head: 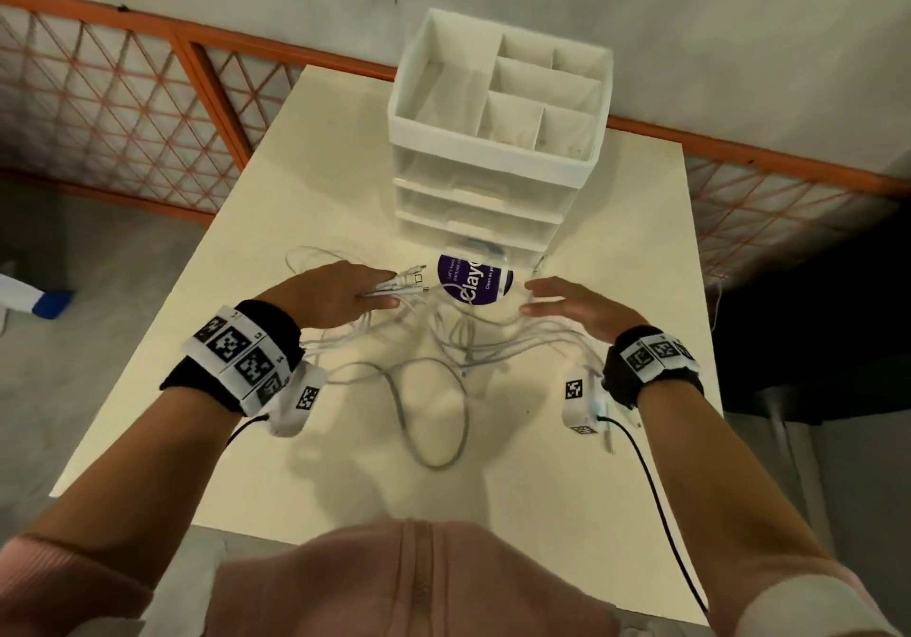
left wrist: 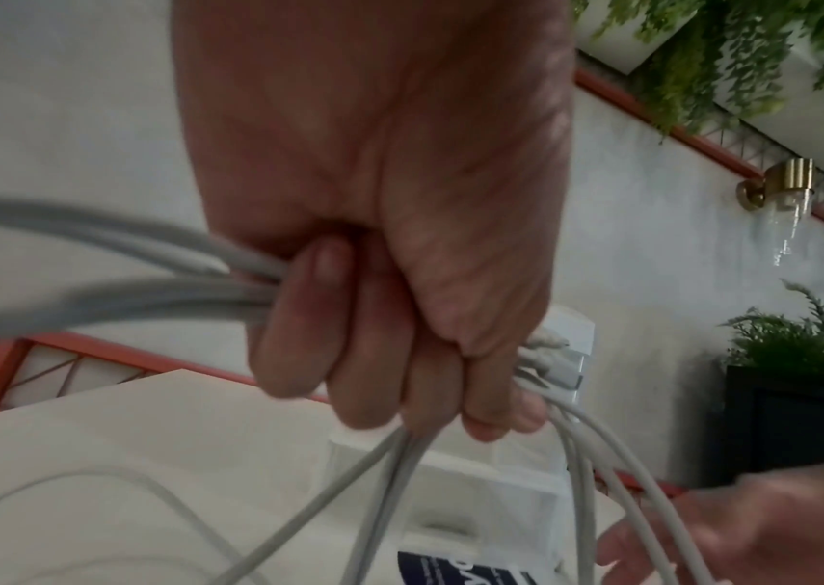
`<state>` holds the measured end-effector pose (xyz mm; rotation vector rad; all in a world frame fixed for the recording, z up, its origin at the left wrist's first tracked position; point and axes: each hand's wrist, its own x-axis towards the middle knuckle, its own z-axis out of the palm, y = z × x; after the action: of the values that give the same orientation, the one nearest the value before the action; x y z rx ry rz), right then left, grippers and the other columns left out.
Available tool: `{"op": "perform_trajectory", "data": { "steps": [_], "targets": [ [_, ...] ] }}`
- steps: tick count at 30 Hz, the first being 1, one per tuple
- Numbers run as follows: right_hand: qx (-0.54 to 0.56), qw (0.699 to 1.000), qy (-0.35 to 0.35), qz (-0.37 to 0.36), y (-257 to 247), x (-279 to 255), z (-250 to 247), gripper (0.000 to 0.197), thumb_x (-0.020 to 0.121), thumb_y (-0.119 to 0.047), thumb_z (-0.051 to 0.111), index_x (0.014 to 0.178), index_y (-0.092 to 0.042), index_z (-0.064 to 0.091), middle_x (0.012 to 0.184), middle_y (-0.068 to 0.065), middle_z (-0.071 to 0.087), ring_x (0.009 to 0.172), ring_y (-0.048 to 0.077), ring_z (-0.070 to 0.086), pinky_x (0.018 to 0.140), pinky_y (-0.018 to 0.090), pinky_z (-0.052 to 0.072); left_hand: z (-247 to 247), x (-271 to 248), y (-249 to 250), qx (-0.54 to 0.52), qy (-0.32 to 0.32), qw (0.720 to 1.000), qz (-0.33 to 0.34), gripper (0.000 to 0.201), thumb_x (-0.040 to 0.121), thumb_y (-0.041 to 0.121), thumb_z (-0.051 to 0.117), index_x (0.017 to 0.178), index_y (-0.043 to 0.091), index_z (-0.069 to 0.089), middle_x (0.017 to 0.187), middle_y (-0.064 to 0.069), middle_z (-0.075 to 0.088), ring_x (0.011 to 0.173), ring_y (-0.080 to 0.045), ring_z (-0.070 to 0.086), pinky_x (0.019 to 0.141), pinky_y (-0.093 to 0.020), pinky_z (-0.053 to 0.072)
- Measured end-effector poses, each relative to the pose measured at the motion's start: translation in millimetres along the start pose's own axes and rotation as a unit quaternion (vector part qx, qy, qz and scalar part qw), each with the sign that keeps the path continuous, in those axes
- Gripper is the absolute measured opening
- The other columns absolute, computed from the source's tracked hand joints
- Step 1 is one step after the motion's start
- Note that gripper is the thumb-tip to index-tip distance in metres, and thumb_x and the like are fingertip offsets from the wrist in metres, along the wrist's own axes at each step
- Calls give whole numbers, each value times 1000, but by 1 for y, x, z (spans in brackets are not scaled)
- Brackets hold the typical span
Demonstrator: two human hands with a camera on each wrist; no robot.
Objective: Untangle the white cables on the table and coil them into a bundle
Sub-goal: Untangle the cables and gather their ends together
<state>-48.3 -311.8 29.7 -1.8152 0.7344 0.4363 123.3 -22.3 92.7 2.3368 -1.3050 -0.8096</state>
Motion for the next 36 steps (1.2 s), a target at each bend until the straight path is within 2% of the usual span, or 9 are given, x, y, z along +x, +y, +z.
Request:
{"op": "perform_trajectory", "data": {
  "steps": [3,5,9,14,19,22,28,32,36],
  "targets": [
    [-65,988,138,32,2,29,15,46,81,-45,68,109,-10,58,120,11,63,114,27,58,102,39,43,4,-2,-2,-21,-55,998,-16,23,93,35,52,95,13,59,71,-1,57,65,-16,51,66,-20,39],
    [-86,968,229,57,6,41,30,46,83,-34,69,111,-1,53,118,20,62,112,35,59,94,39,46,7,-4,-5,-29,-86,996,-24,29,91,39,54,85,11,57,69,-3,55,64,-17,50,68,-29,40],
    [-70,955,271,97,5,50,48,59,77,-8,71,125,9,41,126,26,55,116,37,56,96,42,48,7,-6,-8,-40,-137,988,-53,24,90,37,59,69,27,52,62,6,45,53,-4,41,55,-13,33],
    [-14,988,128,86,-5,30,34,14,86,-2,56,72,-2,57,69,13,60,44,8,64,72,36,60,5,-2,-2,-105,-138,984,-32,24,75,29,78,88,20,60,67,3,53,56,-2,45,56,-13,35],
    [-41,998,-56,-11,-41,-24,23,4,90,-2,58,89,-5,60,83,8,66,73,14,69,63,17,55,5,-2,20,-235,-78,968,-48,44,69,35,81,97,22,49,76,7,47,66,-5,49,50,-20,43],
    [-70,991,-40,-107,-72,-48,24,8,91,-8,58,97,-8,64,91,8,66,80,12,65,68,18,49,4,-5,36,-316,-28,948,-35,57,75,33,77,119,28,41,70,9,47,54,-2,45,41,-16,32],
    [-95,968,-16,-232,-127,-84,46,9,92,-14,59,85,-13,64,71,-8,68,64,-3,63,62,13,45,3,-11,64,-443,58,893,57,19,87,48,58,90,29,55,58,11,30,50,-6,26,50,-21,27],
    [-130,961,-5,-243,-140,-90,62,15,91,-15,61,92,-3,69,83,13,72,75,17,69,64,9,44,2,-14,79,-436,115,890,71,26,96,35,48,84,13,43,57,11,46,49,-1,40,49,-17,33],
    [-113,965,9,-236,-141,-93,70,12,84,-18,69,89,-7,68,77,4,68,78,23,67,69,16,49,0,-17,84,-453,157,876,50,24,100,26,42,82,10,43,60,3,40,43,0,40,47,-18,36]
  ]
}}
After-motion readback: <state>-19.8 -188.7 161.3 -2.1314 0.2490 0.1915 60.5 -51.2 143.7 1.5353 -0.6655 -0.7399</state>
